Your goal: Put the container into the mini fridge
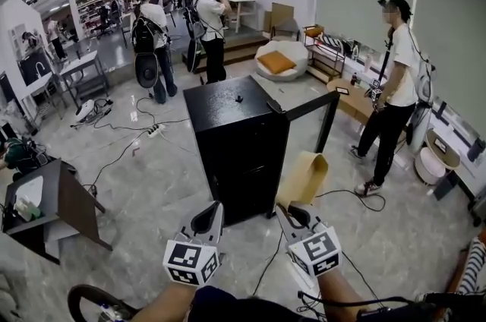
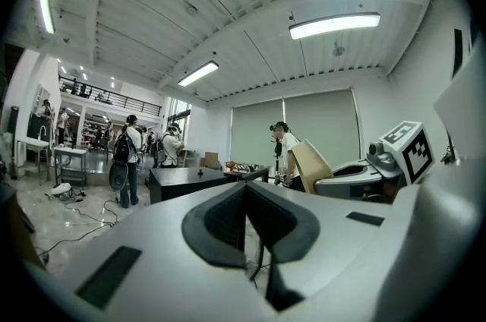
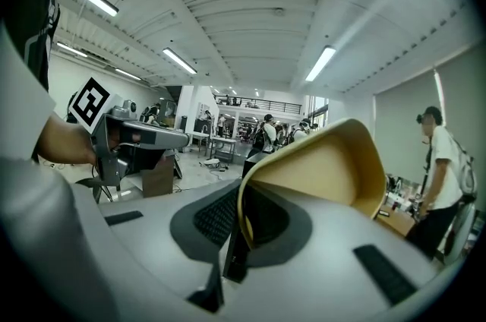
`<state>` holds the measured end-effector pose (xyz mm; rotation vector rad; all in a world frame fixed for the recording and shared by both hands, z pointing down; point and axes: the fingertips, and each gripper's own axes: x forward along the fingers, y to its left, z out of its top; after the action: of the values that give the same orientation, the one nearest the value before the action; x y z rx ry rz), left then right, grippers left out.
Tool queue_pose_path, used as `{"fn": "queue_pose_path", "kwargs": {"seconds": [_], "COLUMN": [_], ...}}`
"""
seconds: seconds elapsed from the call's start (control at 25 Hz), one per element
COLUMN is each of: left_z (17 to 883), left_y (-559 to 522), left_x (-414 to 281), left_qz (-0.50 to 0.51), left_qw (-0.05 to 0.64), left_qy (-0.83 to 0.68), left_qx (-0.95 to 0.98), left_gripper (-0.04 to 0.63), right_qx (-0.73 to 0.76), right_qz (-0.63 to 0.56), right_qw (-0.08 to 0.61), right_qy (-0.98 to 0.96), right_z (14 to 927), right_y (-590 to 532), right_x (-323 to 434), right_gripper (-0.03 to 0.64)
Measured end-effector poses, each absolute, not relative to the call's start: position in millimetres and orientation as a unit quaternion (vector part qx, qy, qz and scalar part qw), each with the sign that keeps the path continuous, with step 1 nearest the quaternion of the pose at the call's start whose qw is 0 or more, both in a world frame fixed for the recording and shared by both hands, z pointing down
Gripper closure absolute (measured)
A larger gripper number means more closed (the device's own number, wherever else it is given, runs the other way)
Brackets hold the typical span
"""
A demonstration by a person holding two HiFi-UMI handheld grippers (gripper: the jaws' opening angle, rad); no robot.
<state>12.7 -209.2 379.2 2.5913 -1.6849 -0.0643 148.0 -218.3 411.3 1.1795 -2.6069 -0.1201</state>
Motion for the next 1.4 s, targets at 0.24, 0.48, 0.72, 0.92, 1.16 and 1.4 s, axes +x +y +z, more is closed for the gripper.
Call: {"fn": "queue_pose_path", "kwargs": {"seconds": [0.24, 0.48, 0.72, 0.92, 1.16, 1.4], "left_z": [387.2, 391.2, 391.2, 392.4, 404.4, 419.1], "left_y": [-240.6, -277.6, -307.2, -333.1, -357.7, -382.1], "left_x": [15.4, 6.4, -0.9, -15.0, -25.0, -28.5], "left_qz": [-0.025, -0.026, -0.029, -0.037, -0.031, -0.020], "left_qw": [0.030, 0.038, 0.037, 0.043, 0.057, 0.068], "left_qy": [-0.540, -0.534, -0.526, -0.526, -0.524, -0.513], "left_qx": [0.841, 0.844, 0.849, 0.848, 0.849, 0.855], "left_gripper": [0.588, 0.588, 0.588, 0.588, 0.588, 0.588], "right_qx": [0.413, 0.408, 0.406, 0.400, 0.381, 0.364], "right_qz": [-0.029, -0.029, -0.031, -0.030, -0.033, -0.048], "right_qw": [0.149, 0.164, 0.171, 0.179, 0.198, 0.219], "right_qy": [-0.898, -0.897, -0.897, -0.899, -0.902, -0.904], "right_z": [427.0, 427.7, 433.8, 437.5, 448.3, 463.0], "right_y": [-248.3, -277.1, -308.1, -329.5, -345.8, -362.3], "right_x": [152.8, 138.3, 123.7, 108.2, 94.4, 83.3], "right_gripper": [0.594, 0.594, 0.594, 0.594, 0.594, 0.594]}}
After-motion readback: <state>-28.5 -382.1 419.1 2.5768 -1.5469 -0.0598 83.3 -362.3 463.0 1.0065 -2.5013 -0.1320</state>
